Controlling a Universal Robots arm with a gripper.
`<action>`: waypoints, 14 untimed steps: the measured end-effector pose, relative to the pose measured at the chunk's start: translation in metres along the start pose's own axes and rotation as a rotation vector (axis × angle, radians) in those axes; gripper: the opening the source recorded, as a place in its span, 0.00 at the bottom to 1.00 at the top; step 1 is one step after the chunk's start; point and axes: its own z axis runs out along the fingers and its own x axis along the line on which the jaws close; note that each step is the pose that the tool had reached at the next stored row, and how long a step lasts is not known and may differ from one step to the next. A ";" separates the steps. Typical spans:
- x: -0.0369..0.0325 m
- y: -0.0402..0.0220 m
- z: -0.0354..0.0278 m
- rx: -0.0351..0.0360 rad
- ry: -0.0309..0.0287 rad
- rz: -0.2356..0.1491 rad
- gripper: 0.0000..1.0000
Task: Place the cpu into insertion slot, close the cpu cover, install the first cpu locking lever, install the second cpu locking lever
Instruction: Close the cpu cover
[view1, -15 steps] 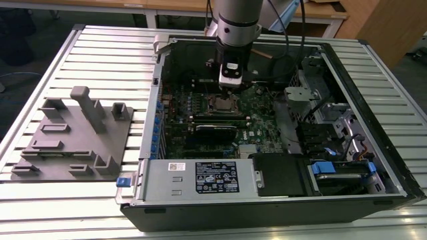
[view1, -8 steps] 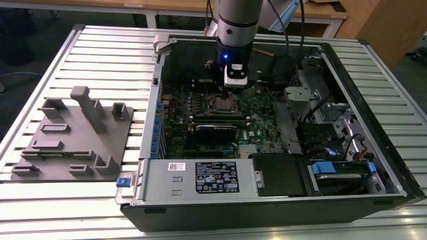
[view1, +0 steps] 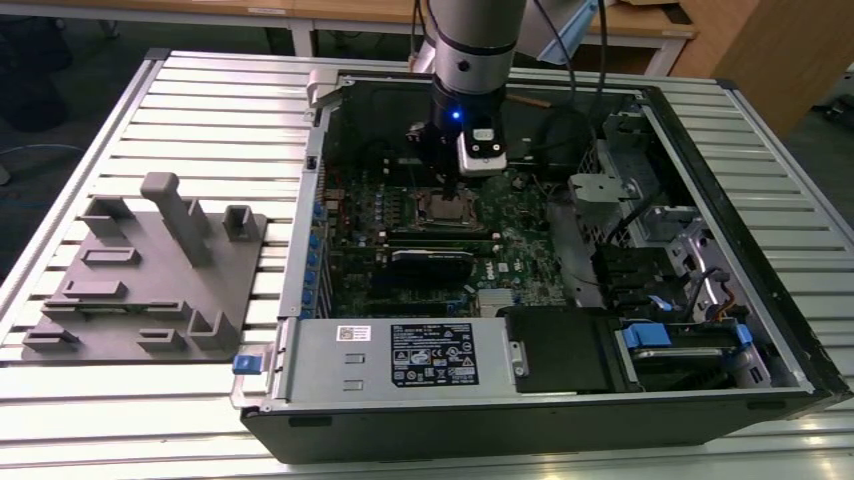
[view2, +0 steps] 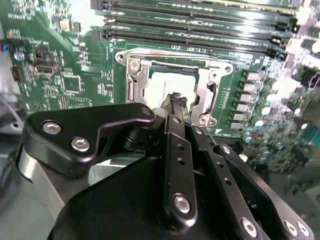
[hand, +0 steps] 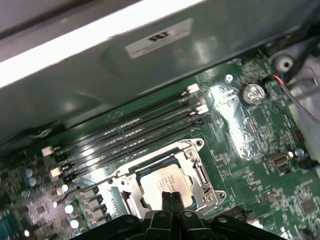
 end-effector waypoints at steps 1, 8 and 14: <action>0.0000 0.0000 0.0001 0.0000 0.0003 -0.018 0.11; 0.0000 0.0000 0.0016 0.0002 0.0030 -0.145 0.11; 0.0000 -0.0001 0.0039 0.0005 0.0058 -0.274 0.11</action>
